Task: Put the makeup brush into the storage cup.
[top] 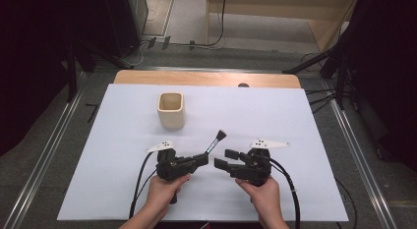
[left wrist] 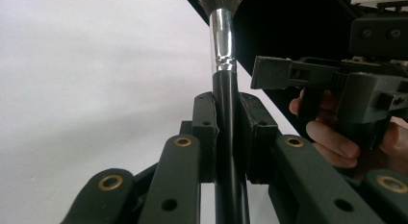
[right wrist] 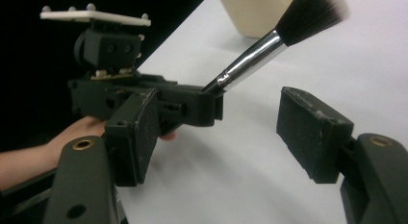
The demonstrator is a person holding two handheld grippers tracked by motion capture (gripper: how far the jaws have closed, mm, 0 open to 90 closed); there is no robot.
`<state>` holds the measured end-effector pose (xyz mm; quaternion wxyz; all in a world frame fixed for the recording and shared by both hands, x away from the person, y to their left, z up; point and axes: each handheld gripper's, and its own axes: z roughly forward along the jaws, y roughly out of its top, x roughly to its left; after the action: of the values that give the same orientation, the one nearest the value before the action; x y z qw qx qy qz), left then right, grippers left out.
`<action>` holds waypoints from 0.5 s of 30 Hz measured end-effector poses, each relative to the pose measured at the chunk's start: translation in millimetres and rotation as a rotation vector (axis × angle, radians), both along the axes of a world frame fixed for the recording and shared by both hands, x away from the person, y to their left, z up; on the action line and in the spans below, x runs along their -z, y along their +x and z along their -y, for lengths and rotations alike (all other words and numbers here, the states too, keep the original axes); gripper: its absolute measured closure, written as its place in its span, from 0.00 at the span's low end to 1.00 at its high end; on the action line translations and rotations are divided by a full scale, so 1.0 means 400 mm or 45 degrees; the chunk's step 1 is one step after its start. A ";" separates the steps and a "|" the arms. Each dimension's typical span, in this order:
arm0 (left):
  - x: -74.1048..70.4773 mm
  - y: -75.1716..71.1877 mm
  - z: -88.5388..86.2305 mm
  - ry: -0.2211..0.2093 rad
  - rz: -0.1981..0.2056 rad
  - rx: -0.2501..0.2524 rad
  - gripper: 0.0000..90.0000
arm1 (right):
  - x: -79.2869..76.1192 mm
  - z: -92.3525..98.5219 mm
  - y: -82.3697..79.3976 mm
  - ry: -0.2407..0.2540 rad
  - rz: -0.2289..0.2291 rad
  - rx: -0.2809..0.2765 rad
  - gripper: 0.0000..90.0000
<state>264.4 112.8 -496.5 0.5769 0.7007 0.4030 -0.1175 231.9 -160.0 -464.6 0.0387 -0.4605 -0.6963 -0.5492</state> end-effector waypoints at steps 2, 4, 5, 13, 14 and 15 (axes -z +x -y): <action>0.001 -0.003 0.002 -0.019 0.001 -0.020 0.88 | -0.001 -0.009 -0.002 0.009 -0.013 0.034 0.37; 0.004 -0.003 0.000 -0.055 -0.022 -0.009 0.88 | -0.003 -0.019 -0.003 0.010 -0.015 0.059 0.36; 0.005 -0.005 0.000 -0.060 -0.017 -0.019 0.88 | -0.005 -0.024 -0.004 0.009 -0.017 0.067 0.36; 0.007 -0.012 0.004 -0.041 0.014 -0.042 0.88 | -0.009 -0.033 -0.015 0.018 -0.018 0.202 0.33; 0.008 -0.012 0.004 -0.041 0.016 -0.041 0.88 | -0.007 -0.034 -0.015 0.020 -0.023 0.217 0.33; 0.008 -0.014 0.005 -0.038 0.024 -0.054 0.88 | -0.007 -0.034 -0.014 0.019 -0.024 0.223 0.33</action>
<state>258.9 110.8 -499.8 0.5935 0.6843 0.4105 -0.1048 226.1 -146.2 -461.9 0.0006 -0.5246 -0.6488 -0.5512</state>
